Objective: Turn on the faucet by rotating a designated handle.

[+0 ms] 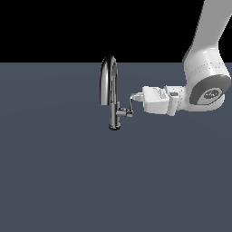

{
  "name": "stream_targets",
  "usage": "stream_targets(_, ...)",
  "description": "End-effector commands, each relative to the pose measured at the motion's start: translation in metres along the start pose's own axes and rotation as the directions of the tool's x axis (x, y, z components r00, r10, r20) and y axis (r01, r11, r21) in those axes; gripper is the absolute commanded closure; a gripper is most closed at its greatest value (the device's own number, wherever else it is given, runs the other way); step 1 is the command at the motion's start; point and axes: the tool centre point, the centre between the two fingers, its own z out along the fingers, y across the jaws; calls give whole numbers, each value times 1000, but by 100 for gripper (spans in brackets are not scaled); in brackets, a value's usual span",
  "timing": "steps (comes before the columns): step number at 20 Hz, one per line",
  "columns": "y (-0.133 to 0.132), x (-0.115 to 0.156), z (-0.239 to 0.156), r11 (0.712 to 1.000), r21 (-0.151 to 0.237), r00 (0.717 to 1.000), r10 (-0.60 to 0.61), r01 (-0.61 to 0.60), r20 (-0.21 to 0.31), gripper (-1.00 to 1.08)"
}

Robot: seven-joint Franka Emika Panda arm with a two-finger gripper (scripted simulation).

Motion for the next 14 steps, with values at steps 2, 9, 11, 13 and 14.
stream_targets(2, 13, 9, 2, 1000, -5, 1000, 5, -5, 3, 108)
stream_targets(9, 40, 27, 4, 1000, -11, 1000, 7, -7, 6, 108)
stream_targets(11, 49, 33, 5, 1000, -13, 1000, 7, -7, 7, 108)
stream_targets(13, 53, 36, 6, 1000, -14, 1000, 7, -7, 8, 108)
stream_targets(14, 41, 25, -2, 1000, 2, 1000, -16, 16, -1, 108)
